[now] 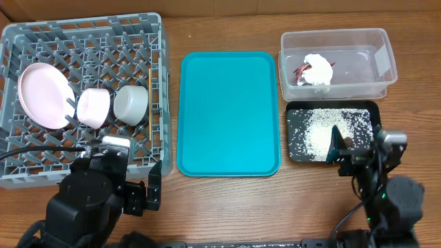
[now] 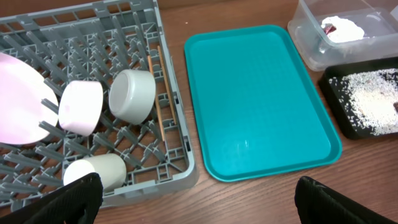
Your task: Sort waste into correct bins and load items into the dishwasher
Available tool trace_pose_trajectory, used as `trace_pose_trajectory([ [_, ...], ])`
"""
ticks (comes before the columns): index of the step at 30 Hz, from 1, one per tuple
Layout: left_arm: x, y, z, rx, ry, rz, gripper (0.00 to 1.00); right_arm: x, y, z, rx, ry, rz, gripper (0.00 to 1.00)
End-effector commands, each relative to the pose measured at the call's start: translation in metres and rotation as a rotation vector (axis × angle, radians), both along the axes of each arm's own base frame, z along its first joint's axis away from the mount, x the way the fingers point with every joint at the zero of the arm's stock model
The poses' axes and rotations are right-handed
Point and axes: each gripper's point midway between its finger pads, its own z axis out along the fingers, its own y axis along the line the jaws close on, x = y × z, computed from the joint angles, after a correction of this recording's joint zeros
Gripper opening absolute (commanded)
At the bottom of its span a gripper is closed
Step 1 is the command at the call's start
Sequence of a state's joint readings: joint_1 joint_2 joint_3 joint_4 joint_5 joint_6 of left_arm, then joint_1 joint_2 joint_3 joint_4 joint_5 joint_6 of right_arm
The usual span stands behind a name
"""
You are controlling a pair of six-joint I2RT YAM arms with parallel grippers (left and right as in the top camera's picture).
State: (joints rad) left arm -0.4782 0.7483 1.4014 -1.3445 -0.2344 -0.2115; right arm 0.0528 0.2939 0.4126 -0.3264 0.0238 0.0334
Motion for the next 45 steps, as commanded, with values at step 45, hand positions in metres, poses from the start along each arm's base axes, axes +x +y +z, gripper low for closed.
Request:
trace_pose_trajectory([
  [45,-0.001,-0.002,0.002,-0.019,-0.004,-0.002,1.0,0.0,0.001,-0.071,0.0,-0.13,0.007,1.0],
])
